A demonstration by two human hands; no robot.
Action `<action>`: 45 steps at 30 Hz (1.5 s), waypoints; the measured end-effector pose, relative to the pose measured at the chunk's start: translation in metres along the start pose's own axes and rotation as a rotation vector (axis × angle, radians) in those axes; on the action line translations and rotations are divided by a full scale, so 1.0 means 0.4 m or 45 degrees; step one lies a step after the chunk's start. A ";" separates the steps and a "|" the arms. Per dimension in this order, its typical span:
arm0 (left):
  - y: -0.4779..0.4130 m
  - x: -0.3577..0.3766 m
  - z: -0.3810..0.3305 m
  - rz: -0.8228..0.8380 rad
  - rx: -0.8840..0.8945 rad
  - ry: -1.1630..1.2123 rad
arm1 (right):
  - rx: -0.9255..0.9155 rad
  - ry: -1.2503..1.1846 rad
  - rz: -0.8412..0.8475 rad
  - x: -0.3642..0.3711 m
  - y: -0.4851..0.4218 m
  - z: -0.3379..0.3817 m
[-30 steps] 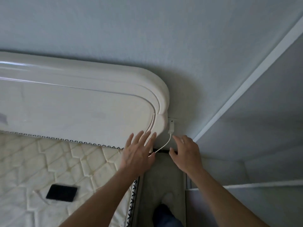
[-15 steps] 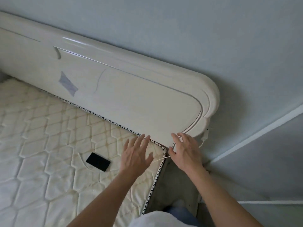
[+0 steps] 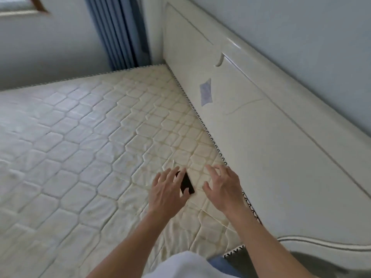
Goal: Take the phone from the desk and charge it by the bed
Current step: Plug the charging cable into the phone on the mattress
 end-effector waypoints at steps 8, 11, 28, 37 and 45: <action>0.077 -0.002 0.132 0.053 -0.428 0.003 | -0.339 -0.050 0.160 0.070 -0.101 0.117; 0.094 0.022 0.141 0.074 -0.501 0.022 | -0.393 -0.038 0.207 0.105 -0.116 0.111; -0.029 0.352 0.376 0.330 -0.584 0.073 | -0.347 -0.009 0.343 0.454 -0.354 0.093; -0.157 0.788 0.530 0.528 -0.522 0.084 | -0.387 0.099 0.354 0.848 -0.595 0.057; -0.209 1.037 0.686 0.819 -0.674 0.110 | -0.308 0.124 0.438 1.106 -0.731 0.014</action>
Point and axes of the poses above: each hand's wrist, its own y-axis away from the middle knuckle, its own x-axis out of the palm, z = x × y, the point moved 8 cm from there along -y, towards the middle knuckle, and after that the axes turned 4 degrees about z, right-handed, at the moved point
